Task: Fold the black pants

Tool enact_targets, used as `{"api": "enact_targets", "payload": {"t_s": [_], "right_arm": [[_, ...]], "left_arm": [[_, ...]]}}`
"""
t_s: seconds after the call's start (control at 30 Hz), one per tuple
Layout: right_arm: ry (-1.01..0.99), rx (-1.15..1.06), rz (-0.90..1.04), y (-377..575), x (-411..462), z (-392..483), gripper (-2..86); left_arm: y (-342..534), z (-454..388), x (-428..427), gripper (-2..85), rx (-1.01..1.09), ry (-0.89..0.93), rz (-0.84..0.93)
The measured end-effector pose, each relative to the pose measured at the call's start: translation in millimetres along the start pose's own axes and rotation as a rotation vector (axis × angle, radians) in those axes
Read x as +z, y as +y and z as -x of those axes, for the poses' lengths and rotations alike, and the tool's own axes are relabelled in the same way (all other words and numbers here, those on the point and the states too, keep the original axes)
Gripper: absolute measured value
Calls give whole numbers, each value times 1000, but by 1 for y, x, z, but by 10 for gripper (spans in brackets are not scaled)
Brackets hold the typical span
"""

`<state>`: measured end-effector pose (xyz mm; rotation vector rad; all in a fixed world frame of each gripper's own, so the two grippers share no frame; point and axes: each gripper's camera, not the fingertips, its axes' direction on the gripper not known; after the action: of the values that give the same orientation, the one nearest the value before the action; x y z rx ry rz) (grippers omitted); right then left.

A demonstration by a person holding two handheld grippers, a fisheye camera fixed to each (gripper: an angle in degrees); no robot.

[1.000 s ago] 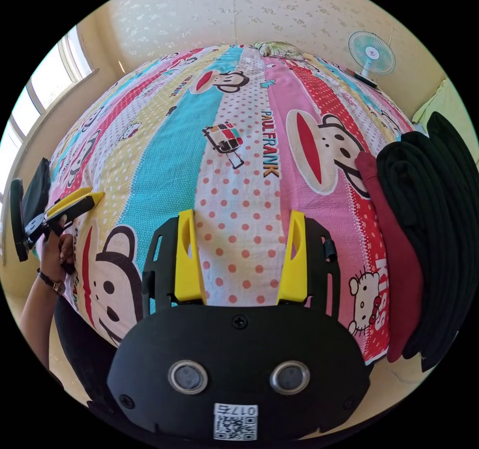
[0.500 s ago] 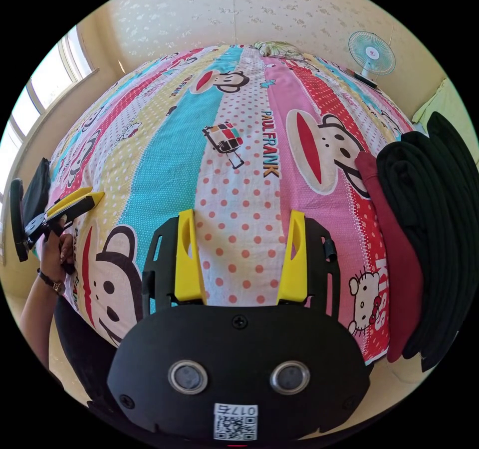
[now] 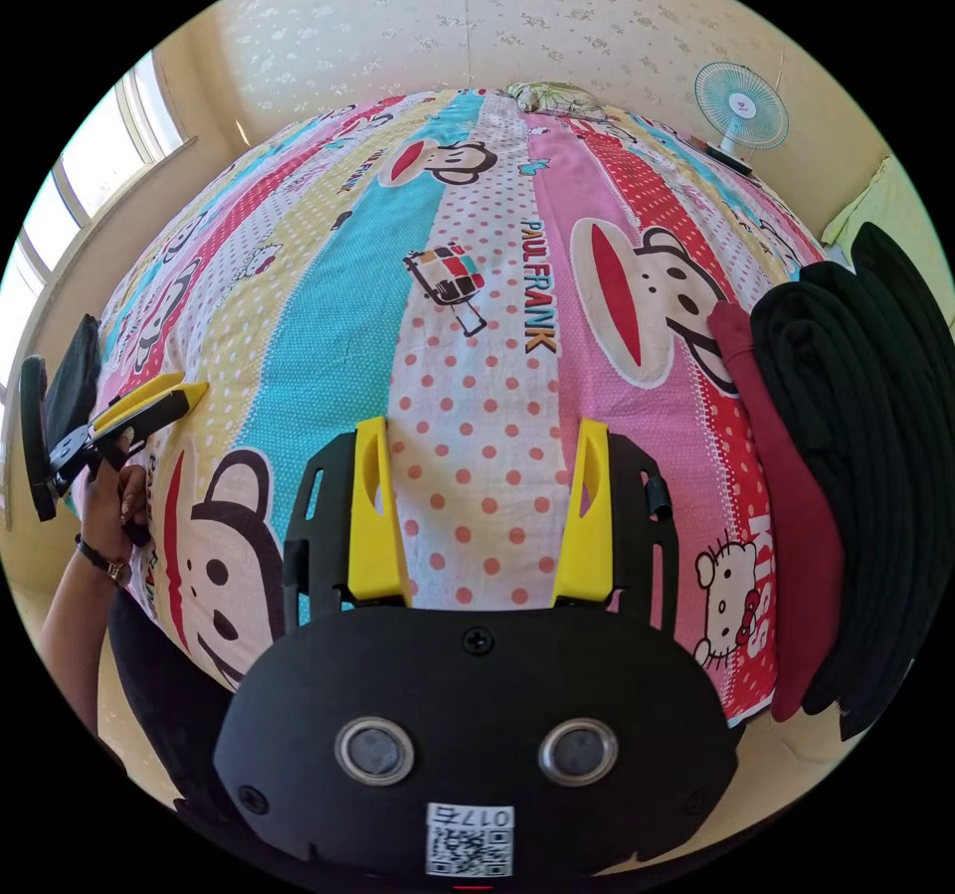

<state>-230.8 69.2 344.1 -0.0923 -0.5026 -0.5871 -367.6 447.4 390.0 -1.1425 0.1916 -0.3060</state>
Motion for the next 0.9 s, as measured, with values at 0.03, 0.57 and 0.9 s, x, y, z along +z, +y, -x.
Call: {"api": "enact_targets", "payload": {"t_s": [0.03,0.57,0.9], "right_arm": [[0,0,0,0,0,0,244],[0,1,0,-4,2,3,243],[0,1,0,-6,3,2,244]], "left_arm": [[0,0,0,160,0,-1,0],[-2,-4,0,160,0,-1,0],[-1,-6,3,160,-2,3,-1]]}}
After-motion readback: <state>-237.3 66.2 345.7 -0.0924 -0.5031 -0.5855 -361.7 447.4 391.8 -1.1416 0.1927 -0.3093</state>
